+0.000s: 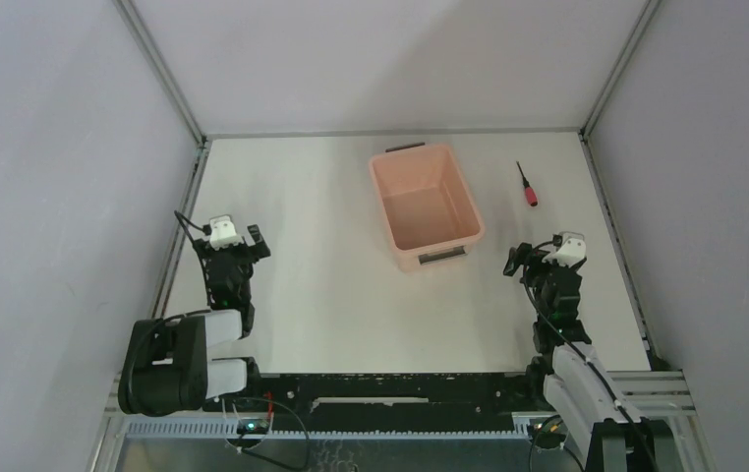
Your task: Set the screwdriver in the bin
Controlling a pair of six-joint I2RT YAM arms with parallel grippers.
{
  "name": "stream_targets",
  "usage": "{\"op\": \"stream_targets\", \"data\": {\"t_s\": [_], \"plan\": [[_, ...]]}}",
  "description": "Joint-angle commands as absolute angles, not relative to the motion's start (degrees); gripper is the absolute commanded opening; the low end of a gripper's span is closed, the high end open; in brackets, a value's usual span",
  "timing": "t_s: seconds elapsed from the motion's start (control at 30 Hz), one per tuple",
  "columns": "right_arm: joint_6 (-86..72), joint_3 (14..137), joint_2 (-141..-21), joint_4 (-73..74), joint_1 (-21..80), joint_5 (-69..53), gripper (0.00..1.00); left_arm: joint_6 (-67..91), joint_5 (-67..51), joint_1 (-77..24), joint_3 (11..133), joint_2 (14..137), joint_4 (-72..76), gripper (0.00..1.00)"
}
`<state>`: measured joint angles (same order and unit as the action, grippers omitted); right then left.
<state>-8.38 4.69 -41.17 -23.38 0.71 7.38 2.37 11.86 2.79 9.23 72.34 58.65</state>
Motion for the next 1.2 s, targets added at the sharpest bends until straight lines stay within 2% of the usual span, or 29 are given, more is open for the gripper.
{"op": "stream_targets", "data": {"t_s": [0.0, 0.17, 0.3, 0.57, 0.8, 0.97, 1.17], "plan": [[-10.2, 7.4, -42.6, -23.9, 0.4, 6.6, 1.0, 1.3, 12.3, 2.7, 11.1, 72.1, 60.3, 1.0], [-10.7, 16.2, -43.1, -14.2, 0.4, 5.9, 1.0, 1.3, 12.3, 2.7, 11.1, 72.1, 60.3, 1.0], [-10.2, 34.5, -48.7, 3.3, 0.4, 7.0, 1.0, 1.3, 12.3, 2.7, 11.1, 72.1, 60.3, 1.0], [-8.0, 68.6, -75.7, 36.0, -3.1, 11.2, 1.0, 1.3, 12.3, 2.7, 11.1, 72.1, 60.3, 1.0], [-2.8, 82.2, -97.0, 38.9, -5.7, 4.9, 1.0, 1.3, 12.3, 2.7, 11.1, 72.1, 60.3, 1.0], [-0.1, 97.0, -114.3, 43.0, -6.2, 6.2, 0.97, 1.4, 12.3, 2.7, 11.2, 72.1, 60.3, 1.0], [2.7, 108.7, -127.6, 43.4, -6.6, 5.4, 0.95, 1.3, 12.3, 2.7, 11.2, 72.0, 60.3, 1.0]]}}
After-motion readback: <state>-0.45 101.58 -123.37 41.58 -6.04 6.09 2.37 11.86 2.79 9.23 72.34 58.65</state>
